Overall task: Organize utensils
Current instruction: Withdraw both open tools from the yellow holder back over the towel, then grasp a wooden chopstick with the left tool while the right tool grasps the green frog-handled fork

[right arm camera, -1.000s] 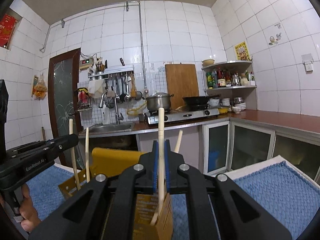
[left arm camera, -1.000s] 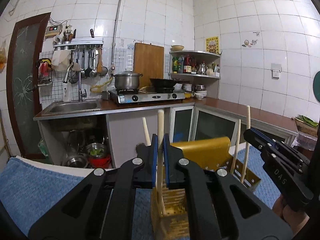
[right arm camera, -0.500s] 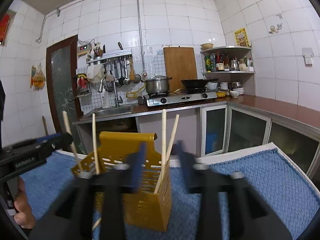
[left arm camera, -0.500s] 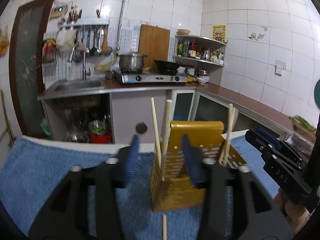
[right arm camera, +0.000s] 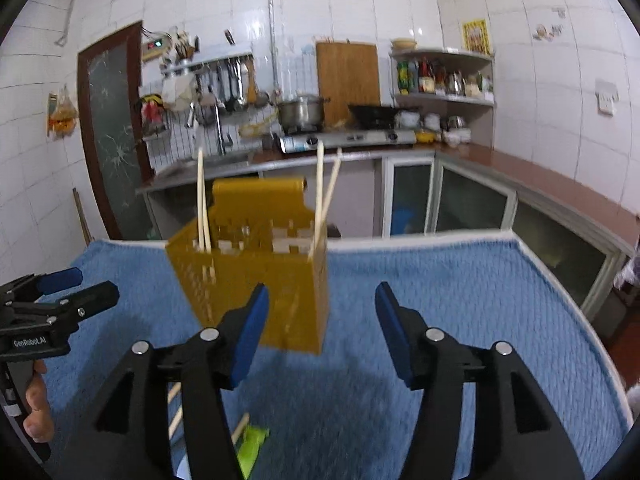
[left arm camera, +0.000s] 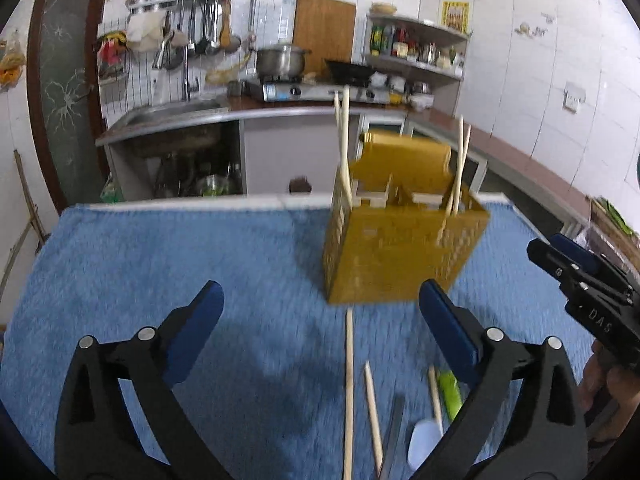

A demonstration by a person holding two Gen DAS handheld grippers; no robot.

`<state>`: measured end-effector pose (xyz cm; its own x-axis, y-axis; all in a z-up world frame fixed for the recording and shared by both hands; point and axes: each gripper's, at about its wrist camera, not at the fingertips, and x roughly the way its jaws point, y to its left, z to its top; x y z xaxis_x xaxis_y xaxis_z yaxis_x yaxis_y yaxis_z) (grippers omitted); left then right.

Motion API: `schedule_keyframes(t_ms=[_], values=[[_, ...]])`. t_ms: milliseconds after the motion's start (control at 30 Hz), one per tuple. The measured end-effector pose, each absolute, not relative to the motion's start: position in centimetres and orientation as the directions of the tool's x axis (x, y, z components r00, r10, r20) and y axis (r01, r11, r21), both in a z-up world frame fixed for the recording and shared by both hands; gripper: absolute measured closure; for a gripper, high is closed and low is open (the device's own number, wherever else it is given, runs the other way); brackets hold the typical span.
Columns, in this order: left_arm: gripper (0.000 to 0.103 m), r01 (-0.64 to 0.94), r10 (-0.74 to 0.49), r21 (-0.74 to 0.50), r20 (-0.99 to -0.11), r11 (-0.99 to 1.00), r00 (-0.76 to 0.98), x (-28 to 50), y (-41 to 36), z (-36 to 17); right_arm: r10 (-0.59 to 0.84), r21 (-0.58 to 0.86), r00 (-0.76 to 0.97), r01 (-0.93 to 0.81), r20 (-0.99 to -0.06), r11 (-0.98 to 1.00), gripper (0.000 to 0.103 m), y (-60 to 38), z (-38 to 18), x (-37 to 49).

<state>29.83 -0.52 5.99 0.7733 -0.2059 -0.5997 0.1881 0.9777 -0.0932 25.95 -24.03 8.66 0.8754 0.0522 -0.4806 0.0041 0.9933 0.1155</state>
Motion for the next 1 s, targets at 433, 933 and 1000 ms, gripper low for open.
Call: schedule_keyframes(t_ms=[433,933,1000], values=[[0.005,0.174,-0.209,-0.122,-0.703,0.977,0.680,29.1,0.2,0.0,0.010,0.141,0.825,0.085,-0.564,0.986,0.033,-23.4,2.7,23.7],[0.014,0.210,-0.153,-0.021,-0.755,0.977,0.638,30.3,-2.2,-3.1,0.016,0.092,0.744,0.061,-0.668,0.994,0.033,-22.1,-0.8,24.6],[0.026,0.218,-0.158,-0.024,-0.767,0.976,0.621,30.6,-2.4,-3.4,0.008,0.071,0.743,0.053,-0.669,0.996,0.033,-21.6,-0.8,24.4]])
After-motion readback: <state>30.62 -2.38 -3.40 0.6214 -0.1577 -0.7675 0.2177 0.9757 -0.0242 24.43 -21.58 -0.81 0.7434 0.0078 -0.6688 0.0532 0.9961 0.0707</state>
